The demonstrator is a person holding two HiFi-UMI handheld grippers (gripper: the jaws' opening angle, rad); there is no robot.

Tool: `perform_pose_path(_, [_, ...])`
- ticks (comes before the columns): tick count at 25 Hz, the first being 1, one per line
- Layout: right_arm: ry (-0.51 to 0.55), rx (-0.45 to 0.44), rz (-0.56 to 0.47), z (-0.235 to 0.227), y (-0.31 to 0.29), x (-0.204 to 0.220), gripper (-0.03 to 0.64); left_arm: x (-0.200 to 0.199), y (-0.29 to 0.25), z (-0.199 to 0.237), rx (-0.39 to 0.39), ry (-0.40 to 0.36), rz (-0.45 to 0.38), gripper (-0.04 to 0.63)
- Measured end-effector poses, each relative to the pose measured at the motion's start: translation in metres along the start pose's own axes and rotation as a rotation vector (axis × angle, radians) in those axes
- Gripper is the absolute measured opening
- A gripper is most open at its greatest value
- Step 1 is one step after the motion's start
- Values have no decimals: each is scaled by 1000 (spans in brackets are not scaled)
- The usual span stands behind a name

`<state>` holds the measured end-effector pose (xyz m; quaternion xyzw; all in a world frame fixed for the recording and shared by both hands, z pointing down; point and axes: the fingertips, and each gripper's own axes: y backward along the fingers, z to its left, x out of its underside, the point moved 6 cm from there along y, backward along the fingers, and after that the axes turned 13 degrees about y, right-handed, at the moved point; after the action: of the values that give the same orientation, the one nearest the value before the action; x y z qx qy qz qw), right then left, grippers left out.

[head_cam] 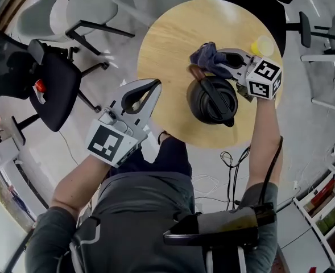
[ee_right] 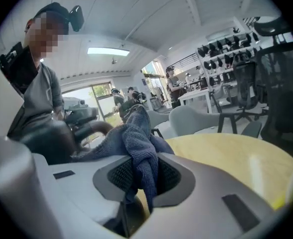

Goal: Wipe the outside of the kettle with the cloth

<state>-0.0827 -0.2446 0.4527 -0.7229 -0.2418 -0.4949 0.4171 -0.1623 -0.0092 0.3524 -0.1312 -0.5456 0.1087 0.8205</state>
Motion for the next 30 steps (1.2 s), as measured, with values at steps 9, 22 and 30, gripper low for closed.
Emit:
perform_pose_path(9, [-70,352,-159,46,67,-79,97,-57,22,-8,161,-84,-38,9])
perform_pose_path(22, [-75,856,-213,178,124,-164,97,-122,64,4,439,-115,-50,9])
perform_pose_path(30, [-41,1045,-230,251,126,-202,97,-142,93,-1,538,-125,-36,9])
